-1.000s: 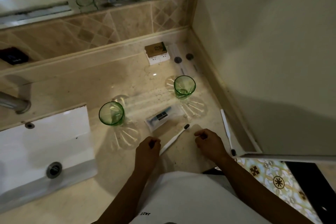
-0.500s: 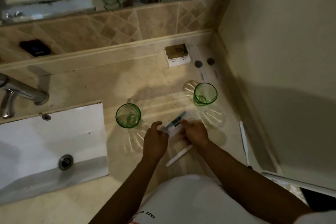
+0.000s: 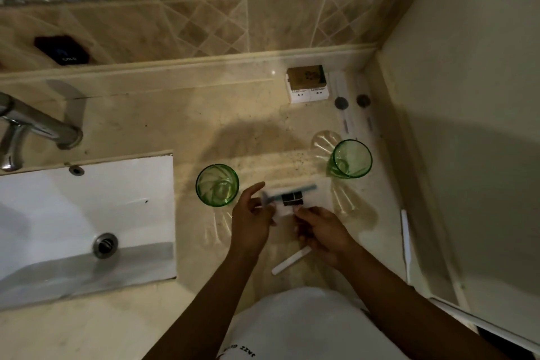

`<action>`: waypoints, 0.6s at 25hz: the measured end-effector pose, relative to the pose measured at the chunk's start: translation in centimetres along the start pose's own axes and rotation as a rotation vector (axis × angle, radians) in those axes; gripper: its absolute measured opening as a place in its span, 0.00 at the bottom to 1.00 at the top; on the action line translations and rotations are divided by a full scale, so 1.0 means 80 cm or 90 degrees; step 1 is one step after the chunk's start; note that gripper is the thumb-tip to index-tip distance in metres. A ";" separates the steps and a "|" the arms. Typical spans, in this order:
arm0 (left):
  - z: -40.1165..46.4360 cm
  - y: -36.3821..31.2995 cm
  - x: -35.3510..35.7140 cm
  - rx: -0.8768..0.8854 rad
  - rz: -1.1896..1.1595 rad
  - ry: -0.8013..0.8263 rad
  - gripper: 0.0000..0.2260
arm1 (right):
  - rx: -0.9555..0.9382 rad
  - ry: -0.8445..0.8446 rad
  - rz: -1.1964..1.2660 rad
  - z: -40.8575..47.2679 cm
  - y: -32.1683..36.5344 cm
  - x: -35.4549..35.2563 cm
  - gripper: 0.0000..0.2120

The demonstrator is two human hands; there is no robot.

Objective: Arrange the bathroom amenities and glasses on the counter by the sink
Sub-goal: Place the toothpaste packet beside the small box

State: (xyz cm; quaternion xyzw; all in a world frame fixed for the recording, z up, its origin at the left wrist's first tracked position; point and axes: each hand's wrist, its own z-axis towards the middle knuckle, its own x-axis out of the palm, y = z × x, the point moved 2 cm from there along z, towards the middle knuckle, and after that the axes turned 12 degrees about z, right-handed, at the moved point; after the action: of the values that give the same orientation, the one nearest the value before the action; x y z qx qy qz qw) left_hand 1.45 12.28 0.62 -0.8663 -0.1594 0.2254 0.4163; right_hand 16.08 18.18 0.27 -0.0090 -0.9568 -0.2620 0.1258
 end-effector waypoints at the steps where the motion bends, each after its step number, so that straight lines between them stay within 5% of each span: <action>1: -0.003 -0.008 -0.004 0.022 -0.014 -0.012 0.21 | 0.018 0.013 -0.010 -0.006 0.001 -0.002 0.08; 6: -0.011 -0.042 -0.018 0.060 -0.082 -0.032 0.18 | -0.007 0.095 -0.266 -0.039 0.031 -0.014 0.11; 12: -0.017 -0.070 -0.025 0.093 -0.073 -0.011 0.10 | -0.390 -0.123 -0.375 -0.054 0.097 -0.021 0.11; 15: -0.021 -0.075 -0.031 0.053 -0.193 -0.009 0.09 | -0.414 -0.158 -0.348 -0.048 0.101 -0.018 0.10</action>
State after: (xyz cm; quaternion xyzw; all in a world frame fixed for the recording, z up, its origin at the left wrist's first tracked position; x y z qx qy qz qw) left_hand -0.33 13.62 6.93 -0.8127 -0.2819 0.1720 0.4800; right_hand 19.06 23.29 7.16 0.1737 -0.7996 -0.5702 -0.0733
